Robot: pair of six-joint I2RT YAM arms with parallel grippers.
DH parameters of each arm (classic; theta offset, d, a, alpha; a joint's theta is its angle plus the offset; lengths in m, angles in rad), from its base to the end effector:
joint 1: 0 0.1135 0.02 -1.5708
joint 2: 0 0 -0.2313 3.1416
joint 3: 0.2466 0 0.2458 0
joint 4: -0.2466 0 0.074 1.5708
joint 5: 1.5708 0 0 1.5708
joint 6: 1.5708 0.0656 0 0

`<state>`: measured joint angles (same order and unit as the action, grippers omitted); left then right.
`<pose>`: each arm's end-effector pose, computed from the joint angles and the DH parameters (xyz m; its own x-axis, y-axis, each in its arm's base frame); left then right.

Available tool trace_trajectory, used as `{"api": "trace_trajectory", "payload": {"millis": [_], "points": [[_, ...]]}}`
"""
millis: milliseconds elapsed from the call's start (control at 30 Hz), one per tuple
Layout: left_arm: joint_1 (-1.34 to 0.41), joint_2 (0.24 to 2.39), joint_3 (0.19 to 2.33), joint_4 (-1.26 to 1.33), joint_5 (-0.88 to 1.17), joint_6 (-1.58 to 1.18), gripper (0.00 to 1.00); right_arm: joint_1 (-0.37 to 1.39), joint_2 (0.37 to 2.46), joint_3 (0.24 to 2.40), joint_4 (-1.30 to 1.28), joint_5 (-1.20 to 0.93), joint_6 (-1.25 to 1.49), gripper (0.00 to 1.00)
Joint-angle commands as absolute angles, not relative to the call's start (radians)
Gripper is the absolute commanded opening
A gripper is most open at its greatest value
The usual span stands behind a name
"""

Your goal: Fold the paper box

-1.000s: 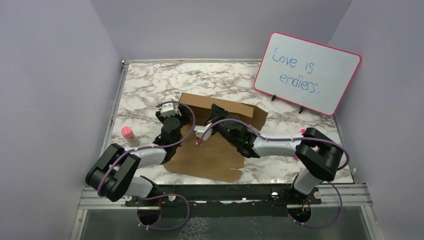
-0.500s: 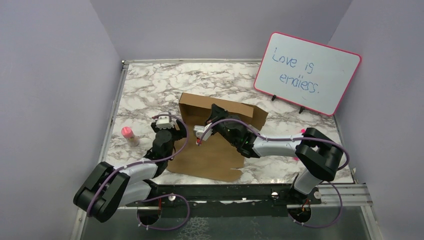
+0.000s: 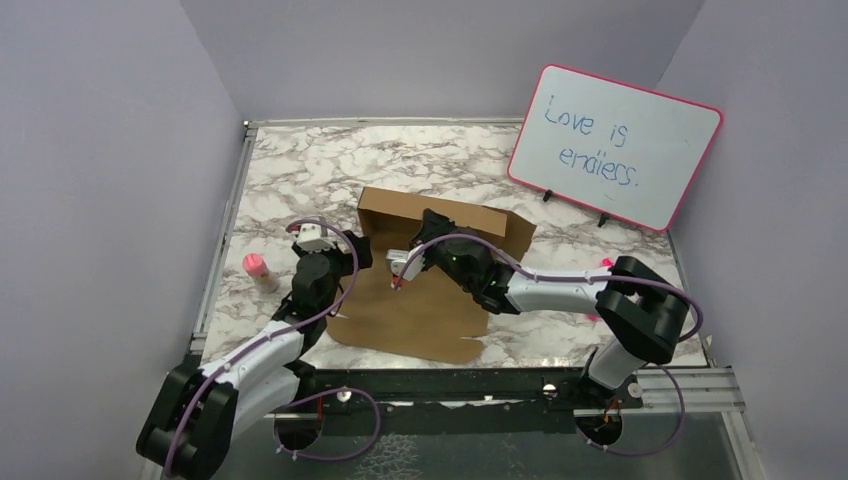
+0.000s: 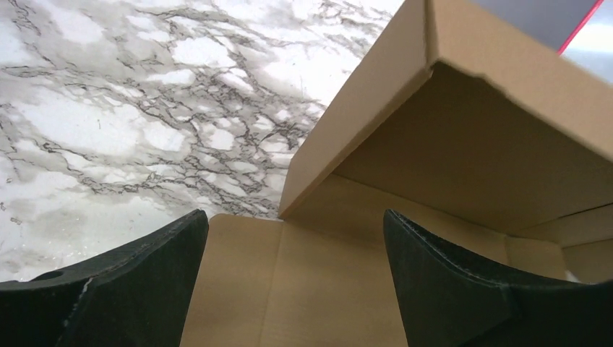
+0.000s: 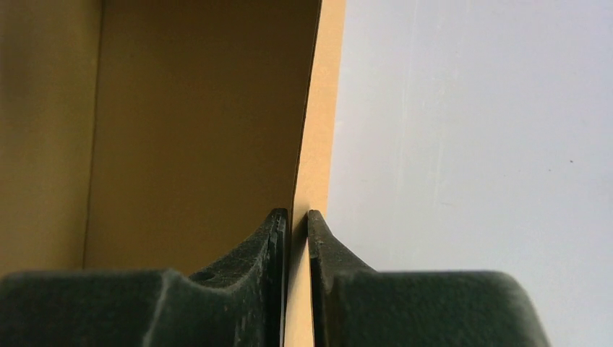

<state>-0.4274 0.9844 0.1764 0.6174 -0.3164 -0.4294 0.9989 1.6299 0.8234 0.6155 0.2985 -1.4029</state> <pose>0.2214 -0.0784 0.1495 -0.2050 -0.3414 -0.9173 0.0336 0.9342 -0.3552 0.2198 0.3058 0.1879 0.6211 -0.7761 -0.1090 -0.2095 -0.0304 -0.9773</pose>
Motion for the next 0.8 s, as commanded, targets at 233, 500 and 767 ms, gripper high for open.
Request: {"api": "trace_trajectory", "payload": {"millis": [233,500,767], "points": [[-0.247,0.804,0.354,0.175,-0.04,-0.606,0.95,1.012,1.543,0.86,0.337,0.27,-1.212,0.54],[-0.125,0.815,0.483,0.109,0.158,-0.635,0.95,1.012,1.447,0.918,0.218,0.211,-1.035,0.73],[-0.078,0.9,0.618,0.098,0.23,-0.615,0.95,1.012,1.363,0.982,0.116,0.222,-0.811,0.82]]}}
